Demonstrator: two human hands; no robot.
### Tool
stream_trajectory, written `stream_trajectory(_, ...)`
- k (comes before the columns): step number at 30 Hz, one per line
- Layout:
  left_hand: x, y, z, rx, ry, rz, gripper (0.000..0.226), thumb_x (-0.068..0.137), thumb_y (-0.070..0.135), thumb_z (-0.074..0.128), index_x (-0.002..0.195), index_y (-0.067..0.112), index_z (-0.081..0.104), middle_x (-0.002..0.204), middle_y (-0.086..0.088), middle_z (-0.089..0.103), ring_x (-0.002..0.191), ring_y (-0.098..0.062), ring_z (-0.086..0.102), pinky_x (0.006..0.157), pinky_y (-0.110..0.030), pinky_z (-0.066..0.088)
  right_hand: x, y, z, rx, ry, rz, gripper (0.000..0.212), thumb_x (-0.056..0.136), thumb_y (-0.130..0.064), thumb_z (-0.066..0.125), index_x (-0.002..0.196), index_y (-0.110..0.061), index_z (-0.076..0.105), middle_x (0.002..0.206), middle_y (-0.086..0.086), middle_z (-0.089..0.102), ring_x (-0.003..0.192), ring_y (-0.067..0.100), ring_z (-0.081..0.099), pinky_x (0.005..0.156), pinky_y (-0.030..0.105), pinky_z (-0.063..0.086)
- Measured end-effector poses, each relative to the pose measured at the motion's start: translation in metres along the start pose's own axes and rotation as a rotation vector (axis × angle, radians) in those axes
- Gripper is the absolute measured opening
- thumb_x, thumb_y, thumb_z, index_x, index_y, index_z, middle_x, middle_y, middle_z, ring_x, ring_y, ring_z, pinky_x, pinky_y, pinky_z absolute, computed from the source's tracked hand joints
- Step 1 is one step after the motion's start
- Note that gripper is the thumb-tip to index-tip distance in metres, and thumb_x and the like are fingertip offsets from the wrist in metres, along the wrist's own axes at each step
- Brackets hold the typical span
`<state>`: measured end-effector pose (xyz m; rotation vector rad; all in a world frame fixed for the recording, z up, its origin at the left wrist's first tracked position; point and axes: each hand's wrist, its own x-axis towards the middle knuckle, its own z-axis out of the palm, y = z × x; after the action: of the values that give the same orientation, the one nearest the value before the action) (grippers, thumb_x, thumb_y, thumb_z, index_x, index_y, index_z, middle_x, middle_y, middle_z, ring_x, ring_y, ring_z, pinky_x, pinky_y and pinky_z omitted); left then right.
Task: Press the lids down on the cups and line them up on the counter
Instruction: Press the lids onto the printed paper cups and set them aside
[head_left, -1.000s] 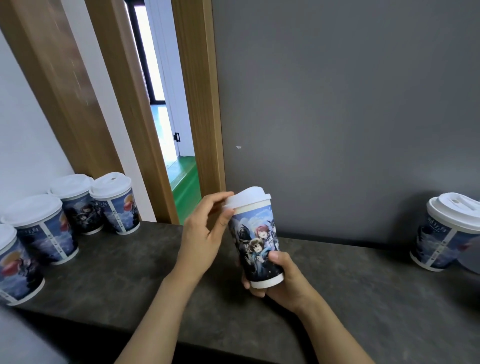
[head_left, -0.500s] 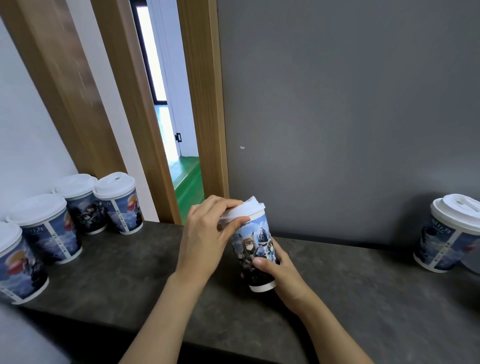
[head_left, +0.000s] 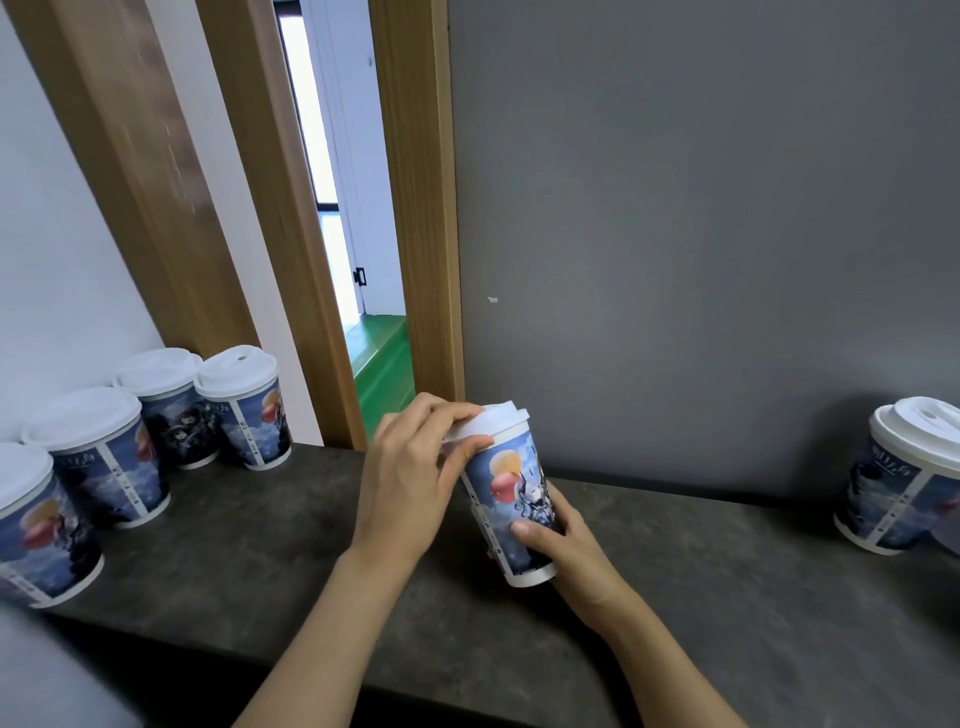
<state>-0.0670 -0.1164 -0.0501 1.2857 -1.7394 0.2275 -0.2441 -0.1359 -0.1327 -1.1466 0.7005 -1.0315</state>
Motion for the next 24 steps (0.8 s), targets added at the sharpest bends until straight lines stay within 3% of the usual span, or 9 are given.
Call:
stream_trajectory(6, 0.000, 0.013, 0.002, -0.016, -0.034, -0.017, 0.033, 0.085, 0.032, 0.063, 0.113, 0.015, 0.067, 0.107, -0.001, 0.065, 0.098, -0.010, 0.054, 0.079, -0.010, 0.039, -0.002, -0.001, -0.001, -0.142, 0.105, -0.154, 0.060, 0.065, -0.031, 0.084, 0.119, -0.020, 0.060, 0.114, 0.003, 0.073, 0.106, 0.021, 0.070, 0.082, 0.026, 0.056)
stream_trajectory(10, -0.002, 0.015, -0.001, -0.060, -0.125, 0.058, 0.027, 0.088, 0.024, 0.066, 0.115, 0.020, 0.065, 0.112, 0.006, 0.062, 0.100, -0.014, 0.058, 0.082, -0.026, 0.053, -0.004, 0.002, 0.000, -0.288, 0.223, -0.247, 0.062, 0.063, -0.027, 0.086, 0.117, -0.020, 0.056, 0.109, -0.003, 0.072, 0.100, 0.015, 0.071, 0.079, 0.023, 0.056)
stream_trajectory(15, -0.005, 0.038, 0.009, -0.171, -0.285, 0.238, 0.027, 0.091, 0.033, 0.057, 0.115, 0.023, 0.065, 0.117, 0.014, 0.060, 0.109, -0.003, 0.055, 0.090, -0.020, 0.044, -0.025, 0.005, -0.015, -0.448, 0.470, -0.278, 0.069, 0.055, -0.026, 0.086, 0.114, -0.035, 0.052, 0.105, -0.018, 0.072, 0.094, 0.004, 0.071, 0.074, 0.018, 0.055)
stream_trajectory(20, -0.009, 0.081, 0.044, -0.333, -0.368, 0.313, 0.032, 0.087, 0.030, 0.071, 0.117, 0.026, 0.063, 0.123, 0.018, 0.057, 0.124, 0.001, 0.051, 0.095, -0.021, 0.041, -0.074, -0.006, -0.053, -0.511, 0.644, -0.349, 0.063, 0.060, -0.017, 0.085, 0.113, -0.035, 0.055, 0.107, -0.012, 0.073, 0.094, 0.006, 0.071, 0.074, 0.017, 0.054)
stream_trajectory(24, -0.015, 0.137, 0.077, -0.423, -0.396, 0.363, 0.041, 0.079, 0.025, 0.080, 0.116, 0.026, 0.062, 0.126, 0.019, 0.055, 0.123, 0.002, 0.050, 0.096, -0.016, 0.038, -0.117, -0.021, -0.089, -0.583, 0.865, -0.365, 0.060, 0.054, -0.032, 0.081, 0.110, -0.033, 0.059, 0.107, -0.008, 0.068, 0.098, 0.005, 0.067, 0.079, 0.021, 0.053)
